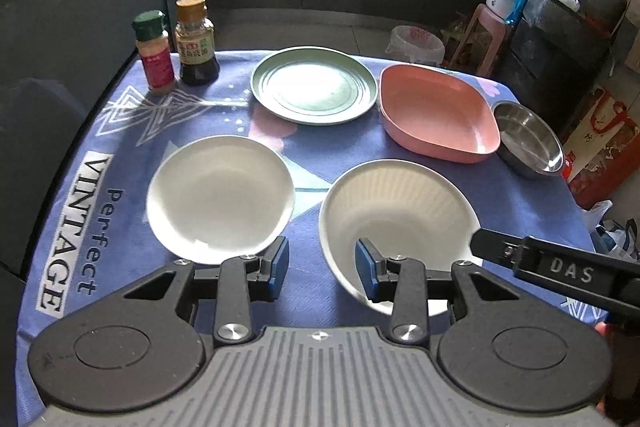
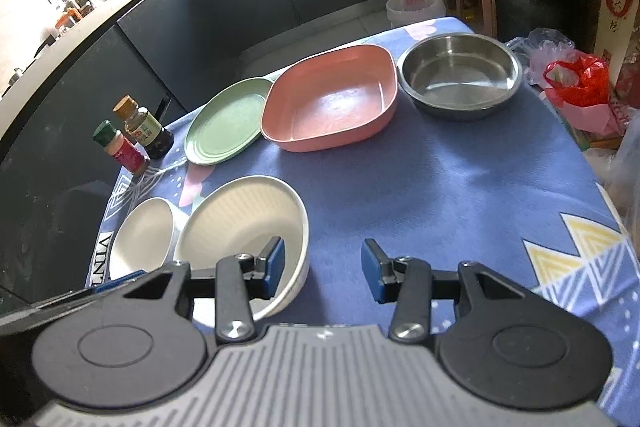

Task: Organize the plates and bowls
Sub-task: 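Reach the left gripper to the white ribbed bowl rim and grasp it, then lift the white ribbed bowl with the left gripper and lower it into the black bowl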

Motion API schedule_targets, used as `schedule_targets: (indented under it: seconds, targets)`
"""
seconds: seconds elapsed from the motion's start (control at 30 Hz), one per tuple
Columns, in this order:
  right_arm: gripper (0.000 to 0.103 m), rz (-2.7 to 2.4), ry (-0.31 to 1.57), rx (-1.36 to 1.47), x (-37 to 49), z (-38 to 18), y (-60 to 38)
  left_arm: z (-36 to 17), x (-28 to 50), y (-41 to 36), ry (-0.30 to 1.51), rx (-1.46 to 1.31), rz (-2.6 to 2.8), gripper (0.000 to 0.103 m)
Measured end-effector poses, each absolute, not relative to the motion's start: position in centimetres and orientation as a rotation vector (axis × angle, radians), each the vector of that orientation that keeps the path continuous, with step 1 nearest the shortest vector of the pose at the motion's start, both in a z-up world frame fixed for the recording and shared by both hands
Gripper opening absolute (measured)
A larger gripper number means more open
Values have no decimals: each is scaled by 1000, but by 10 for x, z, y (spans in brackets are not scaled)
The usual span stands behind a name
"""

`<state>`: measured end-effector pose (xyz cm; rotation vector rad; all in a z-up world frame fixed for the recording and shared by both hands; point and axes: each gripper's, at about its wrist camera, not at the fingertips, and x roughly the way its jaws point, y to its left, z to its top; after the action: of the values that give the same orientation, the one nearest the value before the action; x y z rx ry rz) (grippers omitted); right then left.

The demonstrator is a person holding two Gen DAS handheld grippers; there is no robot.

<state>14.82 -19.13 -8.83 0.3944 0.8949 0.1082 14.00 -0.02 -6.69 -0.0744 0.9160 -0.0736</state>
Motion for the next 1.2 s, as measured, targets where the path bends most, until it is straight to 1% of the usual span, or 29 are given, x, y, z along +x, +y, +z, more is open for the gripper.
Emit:
schedule_targets:
  seconds: [0.3,0.47,0.63,0.7,0.8,1.2]
  targets:
    - [103,124,926,398,161,-99,-188,-78,154,-6,957,-55,-86,34]
    - [103,120,934,395,166,-102,-184,-82,158,-8,956,-44,-96,32]
    - [103,117,941,377,168,-105,-182,-87,160,-9,959,-33,-110,21]
    - [103,127,946,375,170,-107,-180,-88,160,-10,954,-23,-118,19]
    - [103,143,956,357,170,-109,-177,-89,160,-12,932,-1,-113,10]
    - [103,151,913,304,165,-101,-170,-83,155,-12,887,17,-123,10]
